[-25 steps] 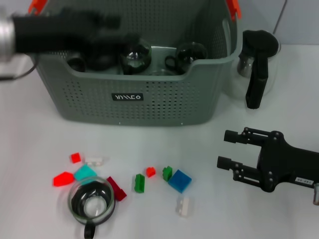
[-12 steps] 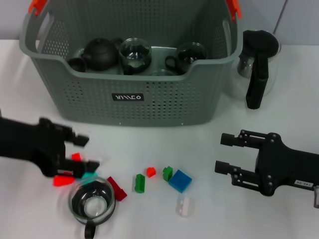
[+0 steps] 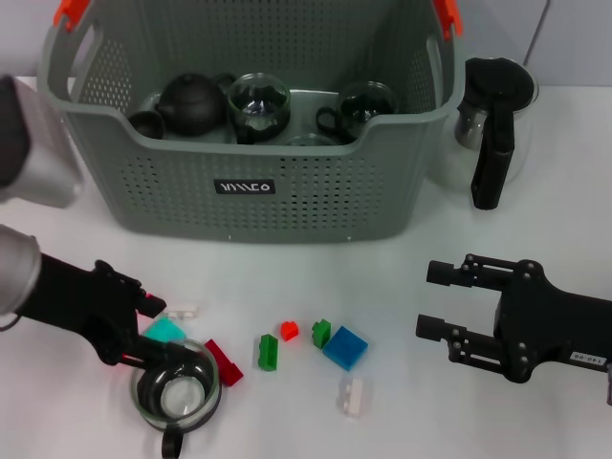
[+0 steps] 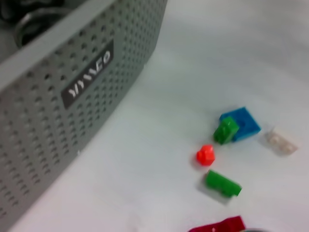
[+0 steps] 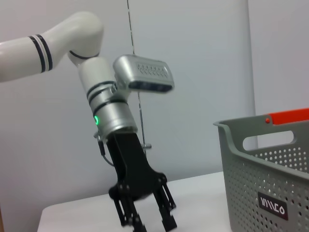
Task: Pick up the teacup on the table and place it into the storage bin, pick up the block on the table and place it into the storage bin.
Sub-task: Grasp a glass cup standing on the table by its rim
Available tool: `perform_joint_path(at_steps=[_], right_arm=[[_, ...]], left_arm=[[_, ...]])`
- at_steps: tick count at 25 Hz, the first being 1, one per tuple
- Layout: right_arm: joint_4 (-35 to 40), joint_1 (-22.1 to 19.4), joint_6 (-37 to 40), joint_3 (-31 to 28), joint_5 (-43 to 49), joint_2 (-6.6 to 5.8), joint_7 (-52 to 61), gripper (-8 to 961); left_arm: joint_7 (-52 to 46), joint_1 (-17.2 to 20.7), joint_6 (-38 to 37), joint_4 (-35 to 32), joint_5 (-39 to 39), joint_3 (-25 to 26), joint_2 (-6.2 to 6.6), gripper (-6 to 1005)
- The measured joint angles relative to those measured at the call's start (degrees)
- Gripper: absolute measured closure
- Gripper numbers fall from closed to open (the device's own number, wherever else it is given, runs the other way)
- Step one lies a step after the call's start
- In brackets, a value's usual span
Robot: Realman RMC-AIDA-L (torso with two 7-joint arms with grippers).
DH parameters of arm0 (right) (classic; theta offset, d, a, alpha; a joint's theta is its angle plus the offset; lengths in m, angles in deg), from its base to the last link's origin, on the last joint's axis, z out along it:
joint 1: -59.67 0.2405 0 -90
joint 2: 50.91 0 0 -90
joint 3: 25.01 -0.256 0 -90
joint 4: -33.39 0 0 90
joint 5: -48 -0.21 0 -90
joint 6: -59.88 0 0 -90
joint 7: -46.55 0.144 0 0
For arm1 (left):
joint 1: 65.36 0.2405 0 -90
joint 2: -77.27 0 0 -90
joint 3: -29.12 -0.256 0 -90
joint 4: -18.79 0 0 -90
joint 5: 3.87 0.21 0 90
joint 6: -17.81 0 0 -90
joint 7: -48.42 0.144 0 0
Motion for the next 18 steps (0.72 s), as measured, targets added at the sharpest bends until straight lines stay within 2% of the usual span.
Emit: perform_joint_path(at_steps=[6,11,18], right_arm=[[-0.05,0.0,-0.26,-0.06,0.0,0.0,-0.12,325],[-0.15,0.0,-0.29,-0.21,0.0,-0.01,-0.13,325],[-0.27,0.0,-0.29,-0.17,-0.01,-0.04,-0.13,326]], left_arm=[[-0.34,-0.06,5.86,-4.12,3.3,-4.43,-0.08,436],[-0.88,-1.21,7.61,-7.02,5.41,-4.99,-0.09,448],[-1.52,-1.32,7.8,-7.36,5.97,-5.95,-0.17,466]])
